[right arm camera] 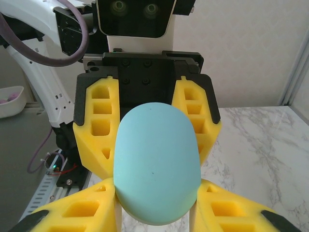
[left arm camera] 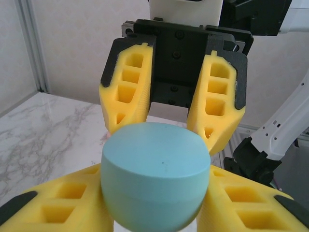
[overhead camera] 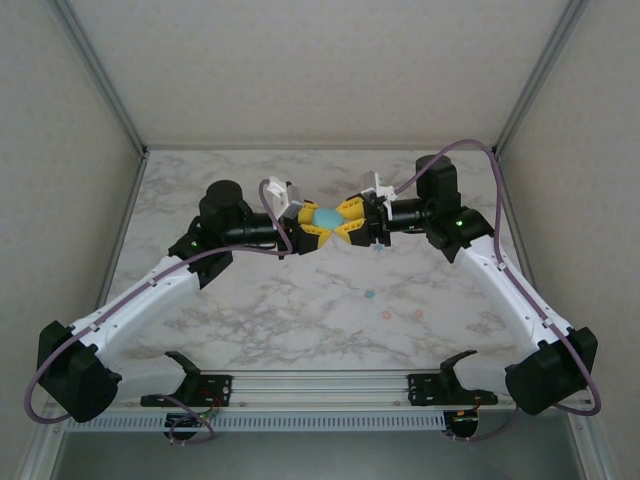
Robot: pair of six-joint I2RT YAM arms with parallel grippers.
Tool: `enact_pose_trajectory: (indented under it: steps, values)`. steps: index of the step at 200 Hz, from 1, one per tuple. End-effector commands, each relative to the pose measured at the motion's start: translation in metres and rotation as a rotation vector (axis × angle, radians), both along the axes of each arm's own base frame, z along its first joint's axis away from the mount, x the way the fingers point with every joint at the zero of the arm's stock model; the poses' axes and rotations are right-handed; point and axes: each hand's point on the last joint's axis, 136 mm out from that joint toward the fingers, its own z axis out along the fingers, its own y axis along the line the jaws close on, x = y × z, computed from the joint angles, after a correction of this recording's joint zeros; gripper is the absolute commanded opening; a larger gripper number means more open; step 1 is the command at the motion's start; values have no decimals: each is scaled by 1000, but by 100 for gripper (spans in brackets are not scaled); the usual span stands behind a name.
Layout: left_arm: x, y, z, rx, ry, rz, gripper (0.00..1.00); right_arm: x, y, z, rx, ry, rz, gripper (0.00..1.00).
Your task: Insert the wireless bluetooth earbuds into the charging case
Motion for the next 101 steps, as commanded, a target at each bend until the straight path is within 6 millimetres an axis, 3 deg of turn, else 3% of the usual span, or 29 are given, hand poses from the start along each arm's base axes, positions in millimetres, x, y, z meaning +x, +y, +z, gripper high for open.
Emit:
enact_pose_trajectory:
  steps: [1,44,101]
  values:
    - [-7,-3,22,-41,-33,-44,39,1,1,2,4,-25,-9,35]
    - [-10,-5,21,-34,-28,-61,32,6,2,-2,-12,-24,-40,36]
    - [-9,-5,18,-33,-26,-44,27,17,-1,-2,-35,-9,-122,48]
